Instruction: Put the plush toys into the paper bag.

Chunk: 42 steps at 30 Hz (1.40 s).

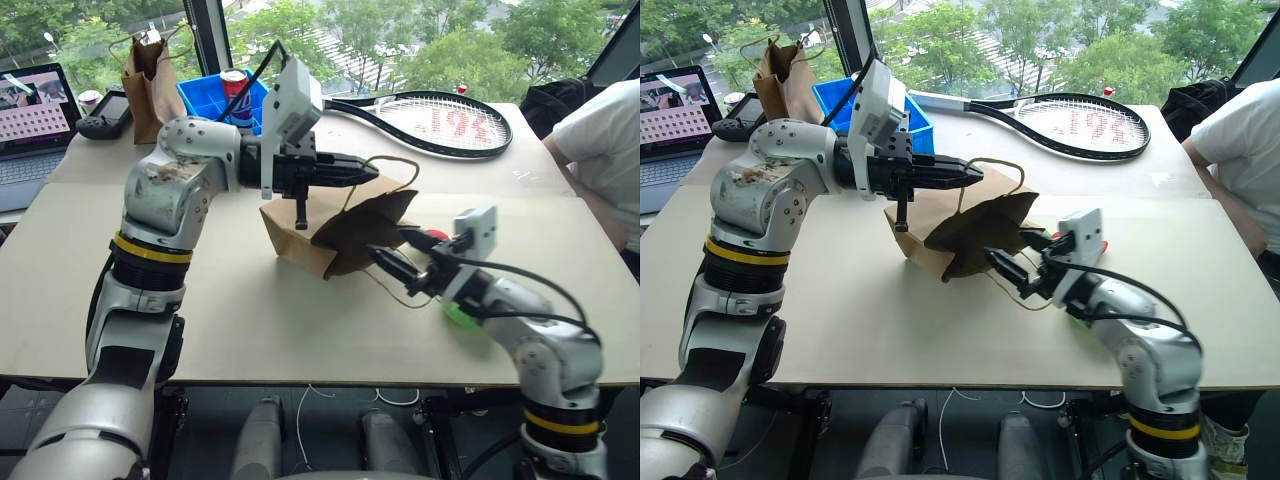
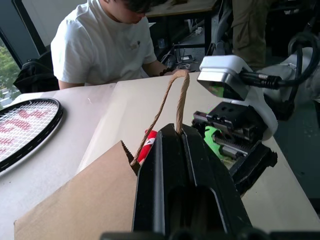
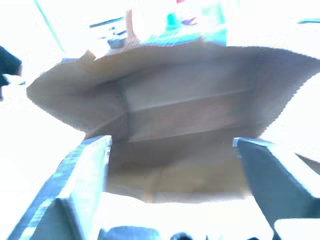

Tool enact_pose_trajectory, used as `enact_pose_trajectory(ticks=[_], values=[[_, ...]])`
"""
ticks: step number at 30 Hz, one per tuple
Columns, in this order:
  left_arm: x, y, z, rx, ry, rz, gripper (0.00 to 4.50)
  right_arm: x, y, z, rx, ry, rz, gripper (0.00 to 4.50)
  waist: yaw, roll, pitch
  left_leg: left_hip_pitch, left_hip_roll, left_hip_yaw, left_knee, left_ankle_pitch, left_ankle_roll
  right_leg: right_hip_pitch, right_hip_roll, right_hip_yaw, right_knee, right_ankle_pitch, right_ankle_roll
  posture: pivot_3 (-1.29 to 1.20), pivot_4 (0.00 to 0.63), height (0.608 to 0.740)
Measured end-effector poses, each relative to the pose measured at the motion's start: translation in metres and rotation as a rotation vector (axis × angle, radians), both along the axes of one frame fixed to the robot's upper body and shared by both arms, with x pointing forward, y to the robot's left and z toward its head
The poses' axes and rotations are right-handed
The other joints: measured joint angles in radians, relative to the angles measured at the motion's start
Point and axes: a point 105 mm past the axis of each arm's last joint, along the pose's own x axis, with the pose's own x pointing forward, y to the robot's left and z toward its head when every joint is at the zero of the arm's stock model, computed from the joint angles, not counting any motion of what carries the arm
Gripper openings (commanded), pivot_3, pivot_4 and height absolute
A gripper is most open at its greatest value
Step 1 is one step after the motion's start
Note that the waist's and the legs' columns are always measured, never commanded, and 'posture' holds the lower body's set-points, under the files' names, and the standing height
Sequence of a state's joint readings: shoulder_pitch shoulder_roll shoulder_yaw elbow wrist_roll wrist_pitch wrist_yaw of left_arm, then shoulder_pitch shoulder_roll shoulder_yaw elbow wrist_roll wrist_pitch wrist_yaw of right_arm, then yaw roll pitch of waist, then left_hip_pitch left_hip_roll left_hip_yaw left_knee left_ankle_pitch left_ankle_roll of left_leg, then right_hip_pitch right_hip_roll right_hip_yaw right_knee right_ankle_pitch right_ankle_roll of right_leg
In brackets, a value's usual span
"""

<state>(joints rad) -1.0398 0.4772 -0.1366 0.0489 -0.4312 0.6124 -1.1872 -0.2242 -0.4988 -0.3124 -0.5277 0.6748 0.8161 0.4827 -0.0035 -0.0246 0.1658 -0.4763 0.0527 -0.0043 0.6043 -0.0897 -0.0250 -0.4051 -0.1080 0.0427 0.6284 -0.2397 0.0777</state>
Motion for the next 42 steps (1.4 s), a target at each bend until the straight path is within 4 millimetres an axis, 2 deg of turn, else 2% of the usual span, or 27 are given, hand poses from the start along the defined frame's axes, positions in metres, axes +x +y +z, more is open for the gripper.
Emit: enact_pose_trajectory(ticks=[2, 3, 5, 7, 12, 13, 14, 19, 22, 25, 27, 29, 30, 32, 35, 36, 42], values=[[0.000, -0.001, -0.001, 0.000, 0.003, -0.003, 0.00, -0.002, -0.015, 0.005, -0.009, -0.003, -0.048, 4.47, 0.001, 0.000, 0.000, 0.000, 0.000, 0.000, 0.000, 0.000, 0.000, 0.000, 0.000, 0.000, 0.000, 0.000, 0.001, 0.00, 0.150, 0.740], [-0.001, -0.003, -0.001, -0.002, 0.005, -0.011, 0.00, -0.005, -0.028, 0.001, -0.047, 0.022, -0.086, 4.47, 0.002, 0.000, 0.000, 0.000, 0.000, 0.000, 0.000, 0.000, 0.000, 0.000, 0.000, 0.000, 0.000, 0.000, 0.001, 0.00, 0.150, 0.740], [-0.003, -0.004, -0.003, -0.001, 0.006, -0.012, 0.00, -0.017, -0.063, -0.018, -0.153, 0.134, -0.193, 4.47, 0.011, 0.000, 0.000, 0.000, -0.001, 0.000, 0.000, 0.001, 0.001, 0.001, -0.001, 0.000, 0.000, -0.001, -0.001, 0.00, 0.150, 0.740], [-0.001, -0.002, -0.007, -0.002, 0.025, 0.002, 0.00, -0.026, -0.083, -0.032, -0.154, 0.213, -0.264, 4.47, 0.014, 0.000, 0.000, 0.000, -0.001, 0.000, 0.000, 0.003, 0.005, 0.001, -0.001, 0.000, -0.001, -0.001, -0.001, 0.00, 0.150, 0.740], [-0.005, -0.008, -0.008, -0.008, 0.039, -0.018, 0.00, -0.046, -0.097, -0.085, -0.194, 0.438, -0.328, 4.47, 0.005, 0.001, 0.000, 0.000, -0.001, 0.000, 0.001, 0.003, 0.005, 0.001, -0.001, 0.001, 0.000, -0.003, 0.001, 0.00, 0.150, 0.740], [-0.007, -0.009, -0.008, -0.016, 0.054, -0.027, 0.00, -0.049, -0.097, -0.096, -0.213, 0.476, -0.336, 3.96, 0.005, 0.001, 0.000, 0.000, -0.001, 0.000, 0.001, 0.003, 0.005, 0.001, -0.001, 0.001, 0.000, -0.003, 0.002, 0.00, 0.150, 0.740], [-0.008, -0.010, -0.010, -0.021, 0.067, -0.031, 0.00, -0.051, -0.096, -0.103, -0.214, 0.497, -0.336, 3.71, 0.004, 0.001, 0.000, 0.001, -0.001, 0.000, 0.001, 0.003, 0.005, 0.001, -0.001, 0.001, -0.001, -0.003, 0.002, 0.00, 0.150, 0.740], [-0.006, -0.009, -0.024, -0.024, 0.150, -0.014, 0.00, -0.050, -0.092, -0.106, -0.200, 0.477, -0.331, 2.02, 0.000, 0.000, 0.000, 0.001, 0.000, 0.000, 0.002, 0.002, 0.004, 0.001, -0.001, 0.001, -0.001, -0.004, 0.004, 0.00, 0.150, 0.740], [-0.007, -0.009, -0.024, -0.027, 0.163, -0.018, 0.00, -0.052, -0.096, -0.099, -0.226, 0.461, -0.304, 0.97, 0.002, 0.000, 0.000, 0.000, -0.001, 0.000, 0.002, -0.001, -0.001, 0.002, -0.001, 0.001, -0.001, -0.004, 0.004, 0.00, 0.150, 0.740], [-0.007, -0.009, -0.024, -0.029, 0.166, -0.019, 0.00, -0.056, -0.104, -0.087, -0.259, 0.445, -0.272, 0.13, 0.007, 0.000, 0.000, 0.000, -0.001, 0.000, 0.002, -0.001, -0.001, 0.002, -0.001, 0.001, -0.001, -0.004, 0.005, 0.00, 0.150, 0.740], [-0.007, -0.009, -0.024, -0.031, 0.167, -0.019, 0.00, -0.056, -0.104, -0.065, -0.293, 0.395, -0.224, 0.05, 0.008, 0.002, 0.001, 0.000, -0.001, 0.000, 0.002, 0.000, 0.000, 0.001, -0.001, 0.002, -0.001, -0.004, 0.005, 0.00, 0.150, 0.740], [-0.007, -0.010, -0.024, -0.033, 0.168, -0.018, 0.00, -0.051, -0.095, -0.040, -0.305, 0.330, -0.169, 0.05, 0.001, 0.002, 0.001, 0.000, -0.001, 0.000, 0.002, 0.000, 0.000, 0.001, -0.001, 0.002, -0.001, -0.004, 0.005, 0.00, 0.150, 0.740], [-0.007, -0.012, -0.025, -0.036, 0.172, -0.025, 0.00, -0.046, -0.083, -0.020, -0.320, 0.265, -0.119, 0.05, -0.004, 0.002, 0.001, 0.001, -0.001, 0.000, 0.002, 0.000, 0.000, 0.001, -0.001, 0.001, -0.001, -0.004, 0.005, 0.00, 0.150, 0.740], [-0.009, -0.015, -0.025, -0.037, 0.177, -0.039, 0.00, -0.042, -0.062, -0.001, -0.333, 0.205, -0.044, 0.05, -0.007, 0.001, 0.001, 0.002, 0.000, 0.000, 0.001, 0.000, 0.000, 0.001, 0.000, 0.000, -0.001, -0.004, 0.005, 0.00, 0.150, 0.740], [-0.009, -0.015, -0.025, -0.037, 0.176, -0.041, 0.00, -0.031, -0.026, -0.001, -0.294, 0.195, 0.051, 0.05, -0.012, 0.000, 0.002, 0.001, -0.001, 0.000, 0.002, 0.000, 0.000, 0.001, -0.001, 0.001, -0.001, -0.004, 0.005, 0.00, 0.150, 0.740], [-0.009, -0.016, -0.025, -0.039, 0.176, -0.042, 0.00, -0.026, -0.003, -0.003, -0.254, 0.195, 0.114, 0.05, -0.013, 0.000, 0.002, 0.000, -0.001, 0.000, 0.002, 0.000, 0.000, 0.000, -0.001, 0.001, -0.002, -0.004, 0.005, 0.00, 0.150, 0.740], [-0.009, -0.016, -0.024, -0.041, 0.173, -0.037, 0.00, -0.007, 0.052, -0.031, -0.205, 0.263, 0.195, 0.05, -0.002, -0.001, 0.003, -0.001, -0.002, -0.001, 0.001, 0.003, 0.005, 0.001, -0.001, 0.001, -0.002, -0.001, 0.000, 0.00, 0.150, 0.740]])
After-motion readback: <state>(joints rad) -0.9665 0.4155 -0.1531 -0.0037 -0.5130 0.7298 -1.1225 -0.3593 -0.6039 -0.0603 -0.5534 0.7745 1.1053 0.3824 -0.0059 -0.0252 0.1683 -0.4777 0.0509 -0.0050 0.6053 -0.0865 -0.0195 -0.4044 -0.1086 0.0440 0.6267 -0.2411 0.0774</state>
